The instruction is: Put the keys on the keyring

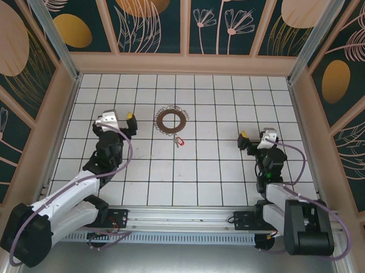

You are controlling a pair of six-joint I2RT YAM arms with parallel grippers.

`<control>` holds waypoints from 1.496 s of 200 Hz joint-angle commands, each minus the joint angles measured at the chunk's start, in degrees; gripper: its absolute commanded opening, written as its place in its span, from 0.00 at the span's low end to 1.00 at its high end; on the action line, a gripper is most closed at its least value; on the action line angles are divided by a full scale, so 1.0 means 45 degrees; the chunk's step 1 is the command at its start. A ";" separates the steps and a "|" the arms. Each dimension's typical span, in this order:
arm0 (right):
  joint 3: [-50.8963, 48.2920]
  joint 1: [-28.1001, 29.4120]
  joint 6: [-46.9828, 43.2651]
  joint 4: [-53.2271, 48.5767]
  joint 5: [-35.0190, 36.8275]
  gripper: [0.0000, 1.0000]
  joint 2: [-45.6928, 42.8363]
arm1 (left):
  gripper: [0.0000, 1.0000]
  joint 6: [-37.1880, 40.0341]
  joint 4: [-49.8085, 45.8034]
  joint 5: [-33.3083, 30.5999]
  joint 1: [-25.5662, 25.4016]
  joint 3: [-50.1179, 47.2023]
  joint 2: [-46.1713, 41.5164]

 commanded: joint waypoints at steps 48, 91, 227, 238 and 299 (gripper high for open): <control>0.0295 -0.1039 0.0240 0.6363 -0.0802 0.99 0.4789 | 0.99 0.1045 0.3761 -0.0451 0.2601 -0.0785 0.3220; 0.0652 -0.1054 0.0420 0.6705 -0.0424 0.99 0.5950 | 0.99 0.1910 0.7387 0.1437 0.3894 -0.1817 0.4730; 0.1921 -0.0587 0.0339 0.4211 0.1134 0.99 0.5910 | 0.99 0.1287 1.0177 0.3752 0.5201 -0.2275 0.7329; 0.1923 -0.0563 0.0324 0.4211 0.1171 0.99 0.5909 | 0.99 0.1287 1.0202 0.3746 0.5196 -0.2275 0.7340; 0.1936 -0.0591 0.0346 0.4168 0.1127 0.99 0.5910 | 0.99 0.1296 1.0222 0.3748 0.5193 -0.2295 0.7320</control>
